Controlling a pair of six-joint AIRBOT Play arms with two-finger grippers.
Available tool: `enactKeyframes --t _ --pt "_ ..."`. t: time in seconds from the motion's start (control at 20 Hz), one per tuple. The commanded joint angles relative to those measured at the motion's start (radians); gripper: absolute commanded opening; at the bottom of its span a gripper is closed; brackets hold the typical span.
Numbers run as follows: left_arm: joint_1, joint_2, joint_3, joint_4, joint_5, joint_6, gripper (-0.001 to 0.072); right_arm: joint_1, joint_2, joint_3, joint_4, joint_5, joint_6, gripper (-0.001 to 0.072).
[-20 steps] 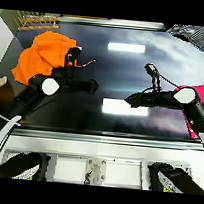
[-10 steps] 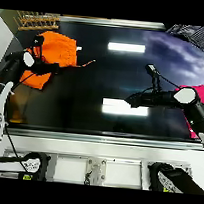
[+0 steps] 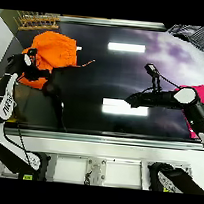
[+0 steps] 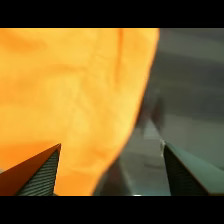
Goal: Fold the clothes and pants, and hang the long-sleeved shirts on hangers.
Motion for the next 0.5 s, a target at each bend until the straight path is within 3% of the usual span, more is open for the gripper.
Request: enactKeyframes --t 0.0,0.25,0.3,0.35,0.45 --pt "-0.002 -0.057 0.048 0.074 -0.02 0.0 0.0692 0.001 0.0 0.001 0.0 0.0 0.0 0.0019" --pt "-0.002 -0.077 0.048 0.07 -0.019 -0.013 0.069 0.001 0.0 0.001 0.0 0.0 0.0 0.0019" --pt "-0.003 -0.077 0.048 0.062 -0.021 -0.023 0.0589 0.001 0.0 0.001 0.0 0.0 0.0 0.002" --pt "-0.003 -0.077 0.048 0.061 -0.027 -0.023 0.0392 0.001 0.0 0.001 0.0 0.0 0.0 0.002" --pt "-0.003 -0.077 0.048 0.061 -0.043 -0.023 0.0124 0.001 0.0 0.001 0.0 0.0 0.0 0.0019"
